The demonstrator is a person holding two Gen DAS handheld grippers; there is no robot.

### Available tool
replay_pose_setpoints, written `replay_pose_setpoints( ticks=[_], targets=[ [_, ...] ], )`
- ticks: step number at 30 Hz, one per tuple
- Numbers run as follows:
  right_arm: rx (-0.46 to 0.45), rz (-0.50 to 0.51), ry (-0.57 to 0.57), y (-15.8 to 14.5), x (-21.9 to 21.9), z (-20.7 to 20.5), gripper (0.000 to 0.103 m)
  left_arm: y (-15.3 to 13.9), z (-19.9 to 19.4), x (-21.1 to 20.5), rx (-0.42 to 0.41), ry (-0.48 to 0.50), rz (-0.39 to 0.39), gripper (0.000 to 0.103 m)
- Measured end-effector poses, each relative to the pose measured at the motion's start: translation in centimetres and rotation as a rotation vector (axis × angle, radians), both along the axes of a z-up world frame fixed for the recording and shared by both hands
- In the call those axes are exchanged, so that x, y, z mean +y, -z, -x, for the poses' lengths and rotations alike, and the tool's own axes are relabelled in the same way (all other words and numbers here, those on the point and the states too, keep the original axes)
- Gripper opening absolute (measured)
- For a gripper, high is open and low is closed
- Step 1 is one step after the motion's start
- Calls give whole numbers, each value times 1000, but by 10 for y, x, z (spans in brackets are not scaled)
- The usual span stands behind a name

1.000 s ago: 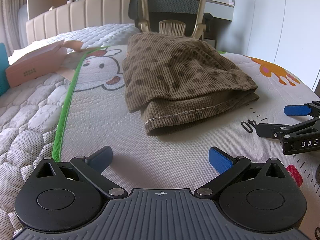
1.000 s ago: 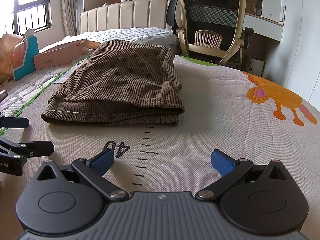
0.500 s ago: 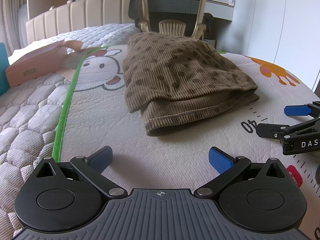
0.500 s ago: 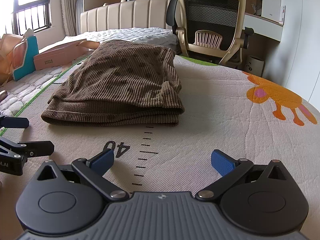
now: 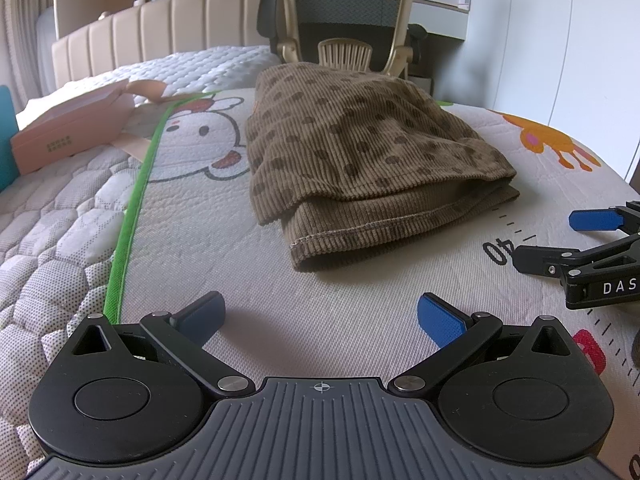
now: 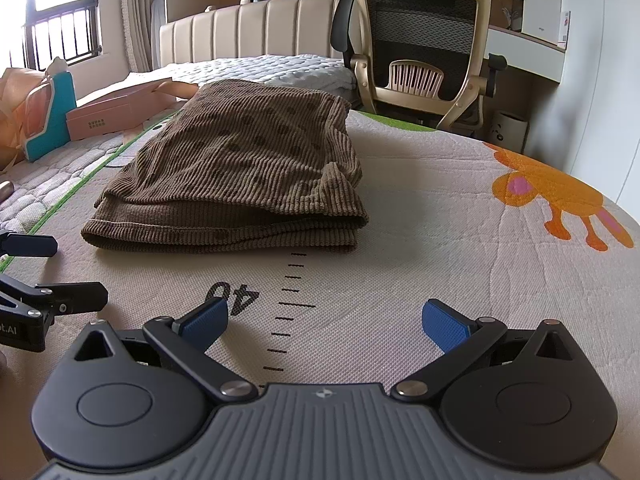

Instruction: Fold clothes

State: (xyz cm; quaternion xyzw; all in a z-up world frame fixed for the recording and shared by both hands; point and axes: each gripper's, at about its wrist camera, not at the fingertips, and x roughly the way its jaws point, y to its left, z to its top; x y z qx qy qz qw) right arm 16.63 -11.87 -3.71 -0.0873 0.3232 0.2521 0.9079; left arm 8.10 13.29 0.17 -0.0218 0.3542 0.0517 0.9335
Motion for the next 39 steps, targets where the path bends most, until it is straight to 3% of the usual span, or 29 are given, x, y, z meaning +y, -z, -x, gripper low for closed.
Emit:
replay_pose_setpoints(
  ticks=[39],
  targets=[
    [-1,6,39,1,4,4,103,0,-1,1,1,-5,5,103]
  ],
)
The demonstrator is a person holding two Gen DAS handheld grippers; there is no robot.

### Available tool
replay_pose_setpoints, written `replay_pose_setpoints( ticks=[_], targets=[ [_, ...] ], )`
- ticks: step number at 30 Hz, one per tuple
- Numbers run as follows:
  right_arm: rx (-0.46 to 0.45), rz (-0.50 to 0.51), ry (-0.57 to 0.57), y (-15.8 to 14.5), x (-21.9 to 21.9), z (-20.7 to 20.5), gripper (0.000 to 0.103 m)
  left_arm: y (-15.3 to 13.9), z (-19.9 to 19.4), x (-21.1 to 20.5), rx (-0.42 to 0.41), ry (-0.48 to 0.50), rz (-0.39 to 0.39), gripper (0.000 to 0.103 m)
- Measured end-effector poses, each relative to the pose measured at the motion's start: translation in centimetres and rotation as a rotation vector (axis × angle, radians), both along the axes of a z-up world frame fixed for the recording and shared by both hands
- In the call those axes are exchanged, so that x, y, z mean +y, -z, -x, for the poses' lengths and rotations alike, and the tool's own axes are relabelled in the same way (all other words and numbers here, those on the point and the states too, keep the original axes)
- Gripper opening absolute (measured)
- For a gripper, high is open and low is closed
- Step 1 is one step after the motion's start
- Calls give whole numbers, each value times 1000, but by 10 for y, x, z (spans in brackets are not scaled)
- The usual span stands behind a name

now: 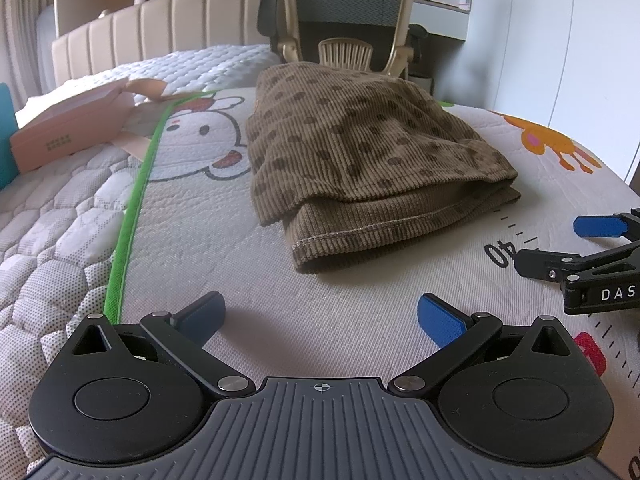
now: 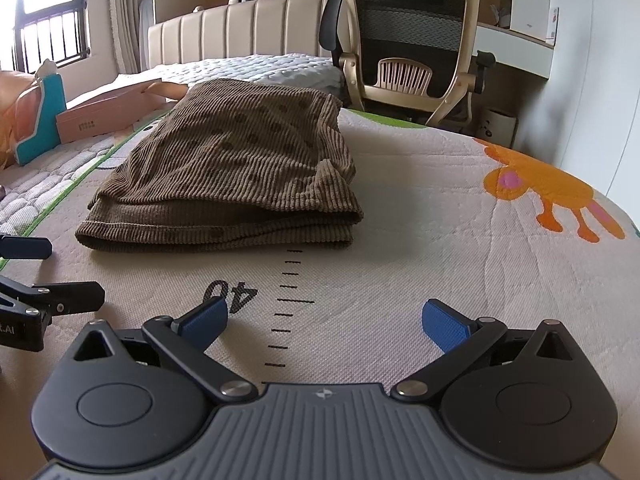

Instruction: Fold clothes

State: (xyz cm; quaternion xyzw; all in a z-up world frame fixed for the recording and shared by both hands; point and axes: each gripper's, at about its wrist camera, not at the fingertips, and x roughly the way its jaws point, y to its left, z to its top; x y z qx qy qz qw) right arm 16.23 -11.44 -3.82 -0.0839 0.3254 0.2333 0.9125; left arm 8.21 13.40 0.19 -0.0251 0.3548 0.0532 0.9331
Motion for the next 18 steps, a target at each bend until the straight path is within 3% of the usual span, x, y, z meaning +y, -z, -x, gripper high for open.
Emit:
replay_pose_setpoints(
  ticks=[18],
  targets=[
    [0,-2,-2,0,-1,0,103,0,-1,0,0,-3,0,103]
  ],
)
